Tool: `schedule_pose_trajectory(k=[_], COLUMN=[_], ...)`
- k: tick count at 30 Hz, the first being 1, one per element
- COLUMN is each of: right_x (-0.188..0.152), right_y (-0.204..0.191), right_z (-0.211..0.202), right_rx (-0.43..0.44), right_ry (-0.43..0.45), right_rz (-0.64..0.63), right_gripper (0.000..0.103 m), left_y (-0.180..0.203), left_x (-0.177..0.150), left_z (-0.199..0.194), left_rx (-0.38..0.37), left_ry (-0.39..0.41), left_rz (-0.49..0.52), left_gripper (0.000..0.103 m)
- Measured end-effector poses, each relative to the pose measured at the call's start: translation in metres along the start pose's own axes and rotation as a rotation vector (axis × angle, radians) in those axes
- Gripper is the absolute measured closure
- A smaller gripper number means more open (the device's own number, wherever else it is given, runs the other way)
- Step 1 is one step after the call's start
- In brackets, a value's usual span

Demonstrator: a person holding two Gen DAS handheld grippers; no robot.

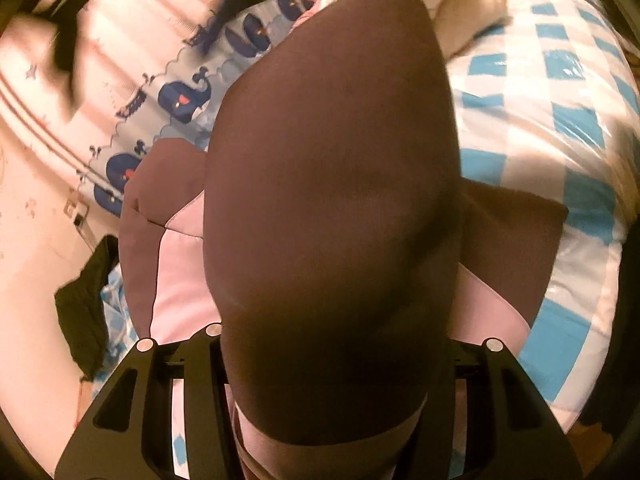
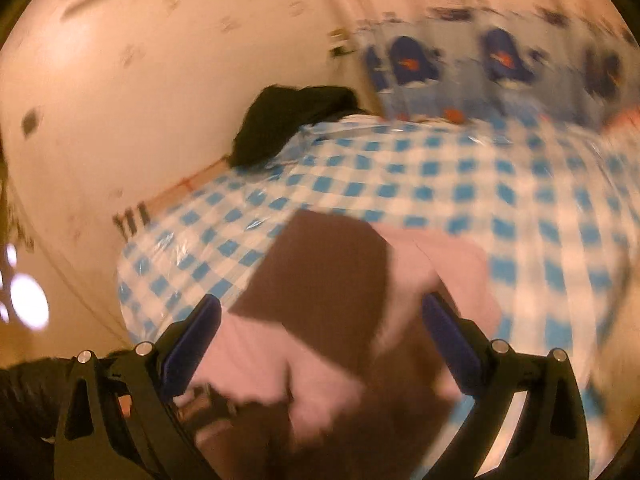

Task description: Fold large clothes

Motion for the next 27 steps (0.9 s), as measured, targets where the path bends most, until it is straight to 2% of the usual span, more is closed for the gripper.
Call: schedule_pose_trajectory(k=[1, 2, 5, 9, 11, 14, 18, 21, 22, 24, 25, 26, 27], right_x=[0.005, 0.006, 0.0, -0.038, -0.069, -0.082, -0.09, -0.091, -0.092, -0.093, -0.094, -0.095, -0.096], right_y=[-0.01, -0.022, -0.046, -0.036, -0.023, -0.005, 0.006, 0.008, 0.008, 0.01, 0.012, 0.013, 0.012], right_z=[0.008, 0.015, 0.049, 0.11, 0.129, 0.123, 0.12, 0.12, 0.119, 0.117, 0.115, 0.114, 0.112], right_rx=[0.009, 0.019, 0.024, -0.04, -0.021, 0.031, 0.055, 0.048, 0.046, 0.05, 0.051, 0.045, 0.038], right_ry=[-0.002, -0.009, -0.063, -0.115, -0.082, -0.032, -0.021, -0.02, -0.017, -0.013, -0.009, -0.011, -0.02], right_rz=[-0.029, -0.06, -0.129, -0.13, -0.085, 0.003, 0.04, 0.042, 0.041, 0.047, 0.053, 0.053, 0.05], right_gripper=[0.006, 0.006, 0.006, 0.006, 0.006, 0.006, 0.006, 0.007, 0.007, 0.007, 0.007, 0.007, 0.007], left_y=[0.005, -0.009, -0.013, -0.018, -0.016, -0.014, -0.014, -0.012, -0.014, -0.032, -0.049, -0.08, -0.099], left_x=[-0.001, -0.004, -0.006, -0.007, -0.01, -0.019, -0.021, -0.034, -0.036, -0.044, -0.047, -0.05, -0.052], left_z=[-0.002, 0.005, 0.008, 0.009, 0.01, 0.011, -0.006, -0.037, -0.05, -0.084, -0.098, -0.112, -0.115], left_rx=[0.003, 0.003, 0.01, 0.019, 0.019, 0.009, -0.074, -0.15, -0.185, -0.296, -0.347, -0.398, -0.409], left_ry=[0.003, 0.006, 0.009, 0.021, 0.016, 0.006, -0.015, -0.04, -0.04, 0.004, 0.041, 0.115, 0.159], left_rz=[0.03, 0.052, 0.103, 0.125, 0.134, 0.181, 0.17, 0.185, 0.174, 0.046, -0.05, -0.21, -0.299], left_gripper=[0.057, 0.057, 0.057, 0.057, 0.055, 0.053, 0.052, 0.051, 0.05, 0.049, 0.047, 0.04, 0.036])
Point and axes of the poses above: each gripper's, at about its wrist camera, not at the fingertips, and z roughly the way its jaws point, y to its right, x to its top, the point moved 8 cm from there along z, roughly the way its jaws point, and after that the axes turned 15 degrees about -x, right-handed, at the moved point
